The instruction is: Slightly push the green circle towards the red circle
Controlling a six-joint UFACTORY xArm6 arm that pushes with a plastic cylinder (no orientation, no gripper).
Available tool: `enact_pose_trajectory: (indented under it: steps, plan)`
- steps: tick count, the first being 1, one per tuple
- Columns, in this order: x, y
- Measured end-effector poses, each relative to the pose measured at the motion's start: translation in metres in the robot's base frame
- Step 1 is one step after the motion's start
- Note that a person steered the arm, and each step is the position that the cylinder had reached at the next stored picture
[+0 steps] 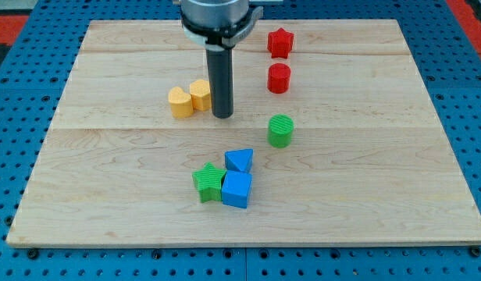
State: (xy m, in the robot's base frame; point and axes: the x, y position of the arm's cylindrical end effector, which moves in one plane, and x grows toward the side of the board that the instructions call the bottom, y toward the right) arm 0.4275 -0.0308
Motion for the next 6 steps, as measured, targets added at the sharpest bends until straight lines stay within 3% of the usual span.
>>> enact_pose_trajectory:
  steps: [1,2,4,6]
  plan:
    - [0.051,0.02]
    - [0.071,0.062]
    - [0.033,0.075]
    - [0.061,-0.039]
